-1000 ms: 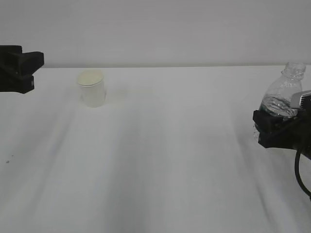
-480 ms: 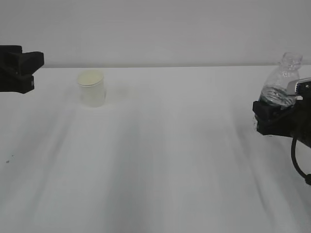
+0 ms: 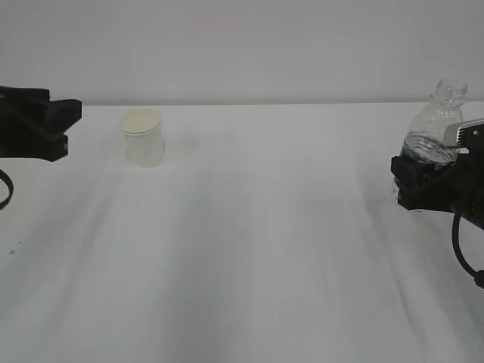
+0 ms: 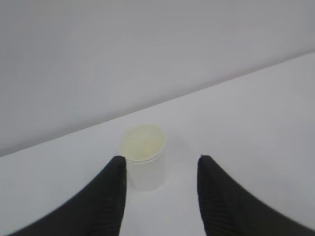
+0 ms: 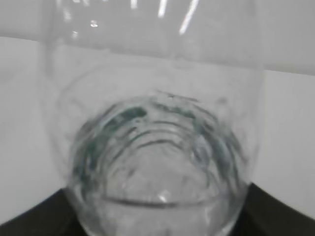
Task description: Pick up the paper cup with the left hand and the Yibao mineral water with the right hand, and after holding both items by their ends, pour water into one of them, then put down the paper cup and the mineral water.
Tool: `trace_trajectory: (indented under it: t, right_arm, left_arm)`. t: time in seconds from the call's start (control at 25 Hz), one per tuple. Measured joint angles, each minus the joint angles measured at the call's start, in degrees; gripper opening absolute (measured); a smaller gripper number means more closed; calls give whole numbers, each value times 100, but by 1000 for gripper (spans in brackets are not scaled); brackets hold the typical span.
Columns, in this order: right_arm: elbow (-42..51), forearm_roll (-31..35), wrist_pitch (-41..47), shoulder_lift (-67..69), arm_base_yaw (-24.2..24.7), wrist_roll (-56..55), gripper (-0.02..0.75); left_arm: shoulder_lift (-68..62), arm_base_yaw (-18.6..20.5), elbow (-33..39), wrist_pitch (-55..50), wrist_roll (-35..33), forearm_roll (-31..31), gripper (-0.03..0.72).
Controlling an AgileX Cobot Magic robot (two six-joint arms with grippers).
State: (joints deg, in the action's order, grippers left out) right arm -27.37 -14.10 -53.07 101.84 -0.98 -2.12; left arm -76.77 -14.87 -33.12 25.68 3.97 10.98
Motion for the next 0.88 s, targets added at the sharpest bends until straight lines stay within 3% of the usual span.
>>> trace_trajectory:
  t: [0.6, 0.88]
  right_arm:
    - [0, -50, 0, 0, 0, 0, 435]
    - [0, -50, 0, 0, 0, 0, 435]
  left_arm:
    - [-1573, 0, -26, 2093, 363, 226, 346]
    - [-2327, 0, -39, 2885, 363, 226, 433]
